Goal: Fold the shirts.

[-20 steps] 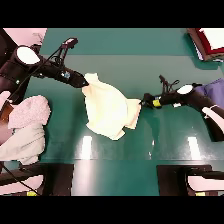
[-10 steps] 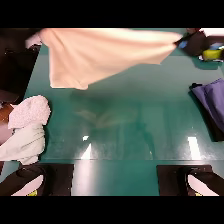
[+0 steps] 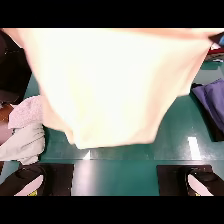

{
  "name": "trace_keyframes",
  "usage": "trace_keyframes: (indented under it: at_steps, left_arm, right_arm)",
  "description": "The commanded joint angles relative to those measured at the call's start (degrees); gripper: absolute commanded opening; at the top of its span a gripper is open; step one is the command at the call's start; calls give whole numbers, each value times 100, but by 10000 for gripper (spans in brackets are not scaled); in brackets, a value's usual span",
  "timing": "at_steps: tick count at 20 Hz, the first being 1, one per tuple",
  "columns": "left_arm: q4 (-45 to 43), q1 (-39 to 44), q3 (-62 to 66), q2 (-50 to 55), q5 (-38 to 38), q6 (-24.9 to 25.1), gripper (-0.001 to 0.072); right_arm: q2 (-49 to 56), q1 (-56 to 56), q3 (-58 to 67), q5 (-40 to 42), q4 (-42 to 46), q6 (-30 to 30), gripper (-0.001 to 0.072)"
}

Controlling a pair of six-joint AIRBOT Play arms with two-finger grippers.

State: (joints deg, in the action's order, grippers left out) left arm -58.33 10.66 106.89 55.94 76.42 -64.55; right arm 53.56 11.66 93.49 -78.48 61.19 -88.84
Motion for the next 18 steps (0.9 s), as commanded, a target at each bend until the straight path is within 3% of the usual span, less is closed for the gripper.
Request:
trace_keyframes:
  at_steps: [1,7,8,9,10,12,18]
  left_arm:
    - [352,-4,-1274,643,52,9,28]
    - [389,-7,-2723,2846,-955,72,30]
    - [389,-7,-2723,3121,-1156,-70,148]
    - [389,-7,-2723,3318,-1344,-170,461]
    - [385,-22,-2723,3403,-1502,-289,538]
    - [363,-144,-2638,3407,-1482,-321,534]
    - [291,-1298,-2756,2634,-310,-514,533]
  right_arm:
    - [503,0,-671,-758,96,-269,10]
    - [1821,0,-2559,378,46,184,10]
    - [2013,-22,-2708,586,-7,192,10]
    - [2181,-46,-2761,699,-11,195,10]
    - [2315,-46,-2730,704,-11,195,10]
    - [2468,-48,-2538,710,17,251,10]
    - [2485,-278,-1674,553,42,302,10]
